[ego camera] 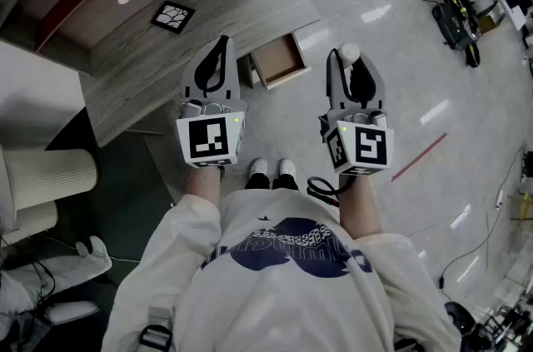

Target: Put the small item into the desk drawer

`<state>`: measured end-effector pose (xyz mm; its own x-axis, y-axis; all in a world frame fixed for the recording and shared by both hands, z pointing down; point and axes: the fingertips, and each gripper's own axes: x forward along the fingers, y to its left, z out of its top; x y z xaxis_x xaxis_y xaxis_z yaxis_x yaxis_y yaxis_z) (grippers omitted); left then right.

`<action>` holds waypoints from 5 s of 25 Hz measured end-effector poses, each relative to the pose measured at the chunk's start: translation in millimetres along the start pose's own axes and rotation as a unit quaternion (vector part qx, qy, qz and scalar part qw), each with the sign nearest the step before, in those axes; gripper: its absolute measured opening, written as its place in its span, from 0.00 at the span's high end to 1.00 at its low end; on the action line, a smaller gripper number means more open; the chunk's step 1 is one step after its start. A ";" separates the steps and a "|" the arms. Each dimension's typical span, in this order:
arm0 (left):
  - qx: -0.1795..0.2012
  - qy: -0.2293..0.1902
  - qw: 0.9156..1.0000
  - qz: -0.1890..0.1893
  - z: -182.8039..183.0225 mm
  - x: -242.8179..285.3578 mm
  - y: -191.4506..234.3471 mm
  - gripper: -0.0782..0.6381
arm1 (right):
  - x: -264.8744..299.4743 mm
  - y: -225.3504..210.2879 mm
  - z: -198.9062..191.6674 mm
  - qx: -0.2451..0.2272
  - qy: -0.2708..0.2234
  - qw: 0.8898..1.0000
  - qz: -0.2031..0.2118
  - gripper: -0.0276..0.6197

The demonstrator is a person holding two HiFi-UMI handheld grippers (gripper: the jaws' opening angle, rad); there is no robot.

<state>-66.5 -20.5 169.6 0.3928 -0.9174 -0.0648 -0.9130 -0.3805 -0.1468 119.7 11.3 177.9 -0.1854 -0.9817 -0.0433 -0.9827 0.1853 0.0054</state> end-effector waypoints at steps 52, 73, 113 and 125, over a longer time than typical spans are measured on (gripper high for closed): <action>0.001 0.061 0.997 0.036 -76.7 24.6 -11.7 0.88 | 56.9 -18.5 -91.7 -0.011 0.066 0.987 0.147 0.76; -0.041 0.118 0.992 0.025 -179.9 70.9 27.0 0.88 | 169.1 19.0 -329.4 -0.196 0.257 0.907 0.269 0.76; -0.091 0.206 0.972 0.067 -309.8 64.0 29.1 0.88 | 154.5 62.0 -590.2 -0.483 0.380 0.595 0.517 0.76; -0.094 0.214 0.970 0.073 -320.2 52.9 37.5 0.88 | 156.2 62.7 -608.0 -0.502 0.394 0.573 0.514 0.76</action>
<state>-115.2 -120.7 476.8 0.2125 -0.9126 0.3494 -0.9753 -0.2202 0.0179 27.5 -156.9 778.9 -0.2225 -0.1634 0.9612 0.2140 0.9536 0.2117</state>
